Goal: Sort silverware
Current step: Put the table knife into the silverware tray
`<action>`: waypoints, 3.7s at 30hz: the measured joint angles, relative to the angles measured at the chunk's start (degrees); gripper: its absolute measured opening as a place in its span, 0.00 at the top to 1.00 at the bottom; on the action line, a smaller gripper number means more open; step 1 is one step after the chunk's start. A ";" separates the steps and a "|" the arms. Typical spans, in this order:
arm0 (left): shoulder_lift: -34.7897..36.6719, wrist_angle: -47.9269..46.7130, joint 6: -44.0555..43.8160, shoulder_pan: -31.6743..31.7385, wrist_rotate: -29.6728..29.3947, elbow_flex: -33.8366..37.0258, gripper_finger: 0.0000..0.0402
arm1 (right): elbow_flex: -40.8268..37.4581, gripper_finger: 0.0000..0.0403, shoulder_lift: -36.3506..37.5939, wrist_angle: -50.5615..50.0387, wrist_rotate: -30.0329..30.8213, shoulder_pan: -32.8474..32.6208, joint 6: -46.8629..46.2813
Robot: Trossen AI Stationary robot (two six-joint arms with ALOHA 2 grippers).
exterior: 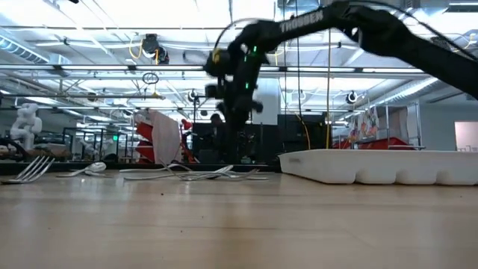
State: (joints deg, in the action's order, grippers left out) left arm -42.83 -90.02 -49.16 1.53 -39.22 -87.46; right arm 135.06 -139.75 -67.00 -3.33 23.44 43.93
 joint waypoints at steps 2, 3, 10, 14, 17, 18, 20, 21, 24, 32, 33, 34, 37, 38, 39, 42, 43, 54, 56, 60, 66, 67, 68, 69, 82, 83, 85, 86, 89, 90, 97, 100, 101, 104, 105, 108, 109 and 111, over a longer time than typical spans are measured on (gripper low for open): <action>0.00 0.00 0.12 -0.01 0.02 0.00 0.78 | 0.00 0.85 1.26 1.51 -0.18 -0.55 1.91; 0.00 0.00 0.12 0.01 0.02 0.00 0.78 | 0.00 0.80 1.57 2.98 -0.57 -0.75 2.48; 0.00 0.00 0.29 0.01 0.49 0.00 0.78 | -0.02 0.49 0.36 13.39 -0.93 -0.89 -1.52; 0.00 0.00 0.51 0.01 0.69 0.00 0.78 | -0.02 0.44 -1.86 16.29 3.77 -1.82 -0.81; 0.00 0.00 0.51 0.00 1.67 0.00 0.78 | -0.07 0.46 -2.76 11.38 5.99 -1.91 -0.63; 0.00 0.00 0.51 -0.01 1.85 0.00 0.78 | -0.13 0.47 -2.87 9.72 6.03 -1.72 -2.09; 0.00 0.00 0.53 0.01 1.92 0.00 0.78 | -0.13 0.49 -2.90 6.58 6.53 -1.14 -3.43; 0.00 0.00 0.51 0.00 1.93 0.00 0.78 | -0.13 0.50 -2.81 4.57 7.78 -0.67 -3.41; 0.00 0.00 0.51 0.01 1.98 0.00 0.78 | -0.13 0.57 -2.66 2.54 11.58 1.47 -2.73; 0.00 0.00 2.00 0.01 2.36 0.00 0.78 | -0.28 0.97 -2.56 -0.44 9.06 6.03 -3.34; 0.00 0.00 2.02 0.00 2.36 0.00 0.78 | -0.55 0.97 -2.58 -0.42 9.02 6.11 -3.41; 0.00 0.00 2.04 -0.01 2.36 0.00 0.78 | -0.66 0.98 -2.60 -0.43 8.70 6.12 -3.34; 0.00 0.00 2.04 0.01 2.36 0.00 0.78 | -0.66 1.00 -2.60 -1.09 5.42 6.19 -3.41; 0.00 0.00 2.04 0.01 2.36 0.00 0.78 | -0.66 1.00 -2.61 -1.07 4.60 6.23 -3.48; 0.00 0.00 2.04 0.01 2.36 0.00 0.78 | -0.67 1.00 -2.62 -1.20 3.94 6.23 -3.51; 0.00 0.00 1.94 -0.01 2.36 0.02 0.78 | -0.68 1.00 -2.64 -3.81 2.70 6.36 -4.38; 0.00 0.00 1.93 -0.01 2.38 0.02 0.78 | -0.68 1.00 -2.64 -5.37 1.75 6.47 -4.97; 0.04 0.02 1.87 0.01 3.28 2.24 0.78 | -4.21 1.00 -2.68 -8.32 -7.96 10.66 -7.69; 0.09 0.02 1.87 -0.01 3.31 4.27 0.78 | -4.33 1.00 -2.68 -9.60 -12.67 12.29 -9.36; 0.10 -0.02 1.38 -0.01 3.94 9.26 0.78 | -4.33 1.00 -2.46 -8.45 -11.16 14.18 -11.65; 0.07 1.75 0.15 -0.01 4.79 13.69 0.78 | -4.28 1.00 -3.02 -7.65 -13.14 14.40 -12.58; 0.07 2.26 -0.05 -0.01 4.85 13.97 0.78 | -4.28 1.00 -3.58 -8.43 -14.99 14.37 -13.30; 0.11 2.92 -0.07 0.01 4.92 14.08 0.78 | -4.35 1.00 -3.93 -9.20 -17.04 14.38 -14.04; 0.11 3.75 -0.05 0.01 5.01 14.08 0.78 | -5.06 1.00 -3.97 -9.27 -18.69 14.24 -14.63; 0.11 5.52 -0.08 0.00 9.64 14.08 0.78 | -10.52 1.00 -2.85 -14.94 -21.07 7.37 -14.79; 0.11 5.53 -0.08 -0.01 10.13 14.08 0.78 | -10.00 1.00 -1.82 -14.47 -21.14 6.97 -13.93; 0.11 5.58 -0.09 0.00 10.32 14.08 0.78 | -7.96 1.00 1.19 -12.41 -22.50 6.90 -12.71; 0.11 5.84 -0.10 -0.01 10.28 14.08 0.78 | -6.65 1.00 2.48 -11.50 -25.04 7.34 -12.77; 0.11 9.54 0.12 -0.01 7.74 14.08 0.78 | -4.24 1.00 5.41 -7.13 -30.82 9.09 -16.15; 0.11 11.75 0.61 -0.04 6.41 14.08 0.78 | -4.18 1.00 6.35 -4.86 -30.80 9.53 -17.91; -1.29 38.02 17.06 0.66 -3.64 18.33 0.78 | -3.69 1.00 23.23 8.23 -14.50 8.02 -19.33; -5.62 45.76 21.79 4.70 -3.59 22.65 0.78 | -3.99 1.00 29.80 8.13 -6.13 6.68 -19.51; -7.74 47.82 22.60 6.59 -2.47 24.17 0.78 | -4.10 1.00 31.76 7.74 -3.80 6.10 -19.70; -15.19 60.41 26.16 13.16 7.62 27.97 0.78 | -4.10 1.00 38.56 7.26 -0.81 3.88 -22.60; -18.10 65.26 27.46 15.16 12.29 28.85 0.78 | -3.92 1.00 40.60 7.13 -0.17 3.20 -24.08; -27.99 77.65 28.42 20.86 22.83 28.20 0.78 | -3.81 1.00 44.64 4.91 0.90 1.13 -27.02; -31.07 79.12 27.95 22.64 24.52 27.59 0.78 | -3.85 1.00 45.44 4.26 1.37 0.27 -27.80; -37.70 80.77 26.20 25.99 27.10 25.97 0.80 | -4.04 1.00 46.52 3.02 2.19 -2.00 -29.55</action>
State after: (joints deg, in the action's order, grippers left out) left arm -80.53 -9.25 -22.96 27.52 -12.12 -61.49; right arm 131.03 -93.23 -63.98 -1.14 21.44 14.38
